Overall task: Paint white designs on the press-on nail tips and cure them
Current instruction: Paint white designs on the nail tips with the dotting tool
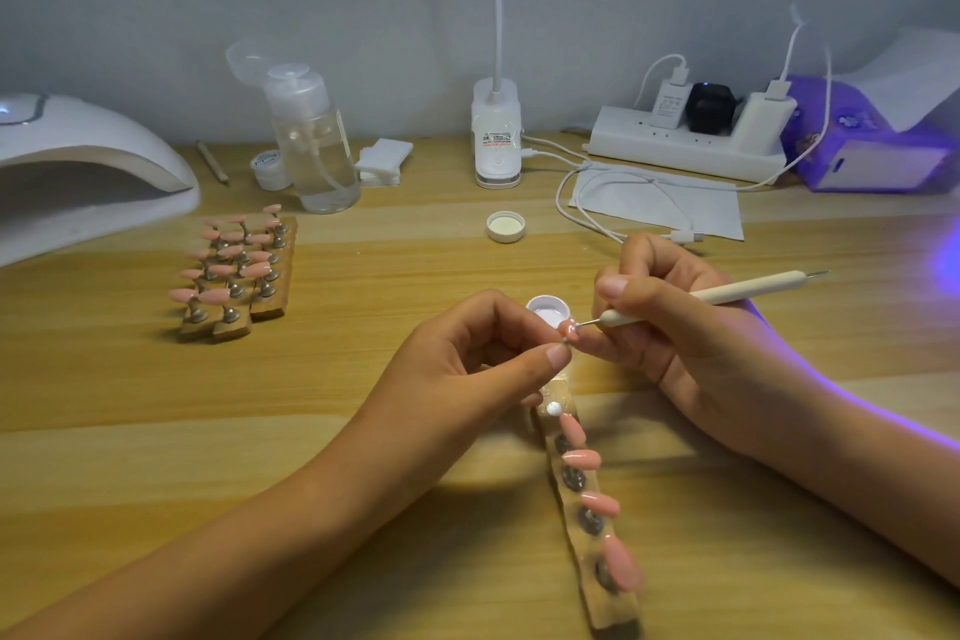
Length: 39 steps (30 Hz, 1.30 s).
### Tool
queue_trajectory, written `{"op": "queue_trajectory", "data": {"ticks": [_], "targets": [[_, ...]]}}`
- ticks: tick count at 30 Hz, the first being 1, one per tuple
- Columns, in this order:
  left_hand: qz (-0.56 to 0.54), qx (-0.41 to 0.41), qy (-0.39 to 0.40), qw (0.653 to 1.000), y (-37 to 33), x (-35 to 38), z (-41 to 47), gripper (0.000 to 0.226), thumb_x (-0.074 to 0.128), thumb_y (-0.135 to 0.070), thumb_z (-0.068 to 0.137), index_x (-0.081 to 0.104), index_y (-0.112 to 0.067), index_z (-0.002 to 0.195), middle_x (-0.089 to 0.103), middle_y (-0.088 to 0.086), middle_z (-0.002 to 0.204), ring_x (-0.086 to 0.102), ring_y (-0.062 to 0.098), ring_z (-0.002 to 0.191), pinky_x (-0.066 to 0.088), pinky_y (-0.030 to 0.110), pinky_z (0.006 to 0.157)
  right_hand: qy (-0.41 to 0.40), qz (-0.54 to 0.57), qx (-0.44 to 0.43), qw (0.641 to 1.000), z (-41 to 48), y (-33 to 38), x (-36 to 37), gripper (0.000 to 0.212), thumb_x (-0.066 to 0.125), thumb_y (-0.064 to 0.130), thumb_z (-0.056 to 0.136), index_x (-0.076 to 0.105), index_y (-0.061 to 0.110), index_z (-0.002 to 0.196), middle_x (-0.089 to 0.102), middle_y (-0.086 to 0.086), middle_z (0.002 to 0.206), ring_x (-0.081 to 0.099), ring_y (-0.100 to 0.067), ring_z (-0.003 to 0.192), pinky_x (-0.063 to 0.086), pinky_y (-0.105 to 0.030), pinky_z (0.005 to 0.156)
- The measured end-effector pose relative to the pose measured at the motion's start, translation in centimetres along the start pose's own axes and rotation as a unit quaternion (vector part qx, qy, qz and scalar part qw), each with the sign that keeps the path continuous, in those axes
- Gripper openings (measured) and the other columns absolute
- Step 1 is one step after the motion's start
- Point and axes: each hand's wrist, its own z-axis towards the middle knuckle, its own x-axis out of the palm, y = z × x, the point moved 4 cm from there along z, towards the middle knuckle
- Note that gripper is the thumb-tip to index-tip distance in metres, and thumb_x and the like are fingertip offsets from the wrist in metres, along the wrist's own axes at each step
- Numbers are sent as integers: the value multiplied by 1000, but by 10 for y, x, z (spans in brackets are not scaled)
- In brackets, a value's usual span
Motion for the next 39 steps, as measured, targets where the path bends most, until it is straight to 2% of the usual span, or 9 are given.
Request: {"op": "queue_trajectory", "data": {"ticks": [11, 18, 20, 22, 25, 28, 32, 36, 39], "targets": [[-2, 2, -1, 1000, -1, 0, 0, 5, 70, -18, 77, 70, -24, 77, 65, -5, 74, 58, 7, 67, 49, 18, 64, 10, 0, -5, 1000, 0, 0, -1, 26, 61, 5, 77, 49, 17, 56, 44, -1, 56, 42, -10, 52, 57, -26, 65], [-36, 2, -18, 999, -4, 0, -1, 7, 74, -16, 79, 67, -16, 79, 64, -6, 73, 57, 4, 64, 49, 15, 61, -28, -9, -70, 997, 0, 7, -8, 20, 74, 31, 80, 57, 24, 72, 31, 2, 52, 32, -5, 45, 58, -35, 74], [-49, -1, -26, 998, -4, -1, -1, 8, 73, -17, 80, 66, -16, 81, 65, -8, 73, 57, 2, 64, 49, 15, 61, -49, -62, -101, 992, -1, 8, -11, 13, 71, 36, 75, 62, 26, 74, 38, 5, 52, 41, -4, 47, 56, -35, 81], [-57, -3, -31, 998, -3, -1, 0, 4, 69, -16, 80, 66, -17, 82, 65, -10, 74, 56, 2, 65, 50, 16, 62, -66, -157, -135, 976, -2, 12, -14, 11, 71, 35, 75, 67, 26, 78, 54, 2, 61, 55, -9, 62, 54, -34, 85], [-67, -3, -46, 997, -3, -4, 0, 9, 73, -17, 82, 69, -24, 81, 66, -11, 76, 59, 1, 68, 50, 16, 64, -46, -286, -190, 938, -3, 20, -12, 13, 64, 26, 85, 72, 23, 95, 68, -6, 87, 62, -11, 80, 50, -25, 77], [-91, -7, -79, 993, -2, -8, 1, 7, 71, -27, 74, 71, -30, 80, 66, -9, 78, 61, 3, 71, 52, 17, 67, -35, -318, -219, 922, -3, 21, -11, 19, 54, 27, 93, 70, 18, 102, 66, -6, 88, 61, -9, 81, 50, -27, 79], [-116, -14, -108, 987, 0, -12, 2, 11, 72, -30, 68, 73, -30, 79, 67, -8, 77, 62, 4, 71, 53, 17, 69, 7, -388, -237, 891, -1, 12, -6, 16, 52, 25, 93, 64, 17, 100, 65, 6, 90, 58, -12, 80, 46, -24, 75], [-120, -18, -108, 987, -1, -12, 2, 9, 71, -29, 69, 73, -31, 78, 67, -8, 76, 62, 4, 71, 53, 18, 69, 24, -416, -253, 873, 0, 9, -4, 10, 55, 19, 93, 59, 15, 102, 60, 0, 90, 56, -25, 79, 46, -30, 73], [-118, -22, -105, 987, -1, -11, 2, 9, 70, -29, 70, 72, -30, 78, 66, -9, 76, 61, 3, 70, 53, 18, 69, 14, -431, -240, 870, 0, 9, -5, 16, 48, 26, 95, 61, 19, 101, 60, 16, 88, 55, -12, 79, 41, -17, 71]]}}
